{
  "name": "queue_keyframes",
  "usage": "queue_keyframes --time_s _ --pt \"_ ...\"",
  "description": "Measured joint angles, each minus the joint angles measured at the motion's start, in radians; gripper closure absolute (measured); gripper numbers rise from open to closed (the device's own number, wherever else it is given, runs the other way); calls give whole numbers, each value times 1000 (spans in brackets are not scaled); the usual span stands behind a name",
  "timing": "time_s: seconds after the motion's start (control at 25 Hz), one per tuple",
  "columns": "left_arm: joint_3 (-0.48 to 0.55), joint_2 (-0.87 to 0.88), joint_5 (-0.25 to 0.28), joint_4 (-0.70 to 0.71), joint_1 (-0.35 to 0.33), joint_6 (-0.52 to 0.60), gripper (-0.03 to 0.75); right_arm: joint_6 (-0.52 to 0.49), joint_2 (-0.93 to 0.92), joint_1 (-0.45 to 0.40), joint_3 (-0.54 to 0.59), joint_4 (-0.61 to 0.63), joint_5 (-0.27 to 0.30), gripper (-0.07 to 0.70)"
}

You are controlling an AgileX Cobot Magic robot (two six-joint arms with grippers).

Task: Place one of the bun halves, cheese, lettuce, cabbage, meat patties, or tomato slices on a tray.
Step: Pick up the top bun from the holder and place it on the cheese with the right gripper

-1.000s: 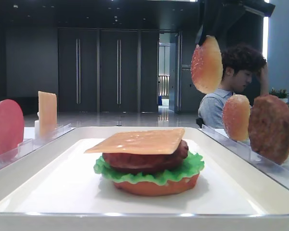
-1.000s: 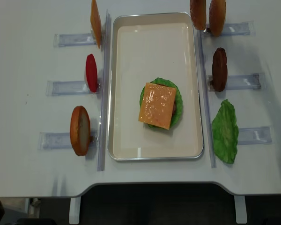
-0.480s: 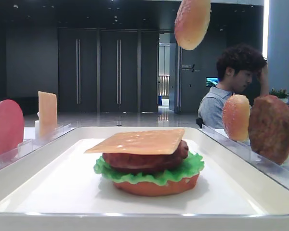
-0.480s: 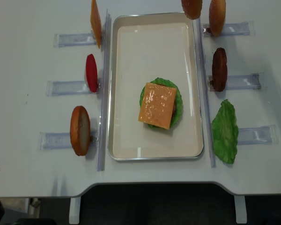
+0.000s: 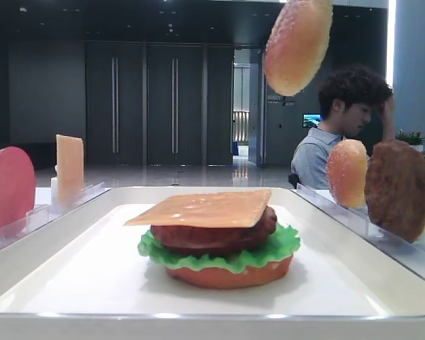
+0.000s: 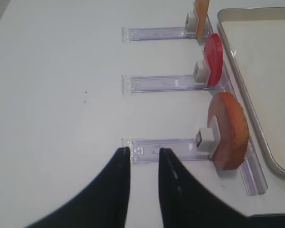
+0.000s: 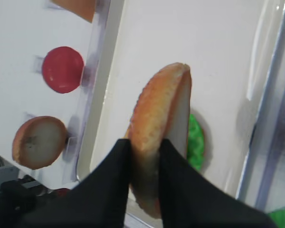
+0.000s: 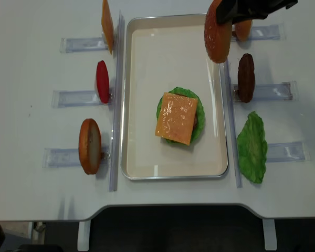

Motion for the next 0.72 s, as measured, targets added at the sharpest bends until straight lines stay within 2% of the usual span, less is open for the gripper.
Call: queue_keyframes --time_s 0.28,0.36,0.6,0.72 --pt "0 0 0 0 0 0 557 -92 -80 30 157 183 -83 505" --pt "0 0 0 -1 0 0 557 -110 -89 69 184 214 -123 505" --pt "0 0 0 -1 0 0 557 -262 -90 236 276 384 -305 505" --pt "0 0 0 -2 0 0 557 -345 -90 261 312 466 -326 505"
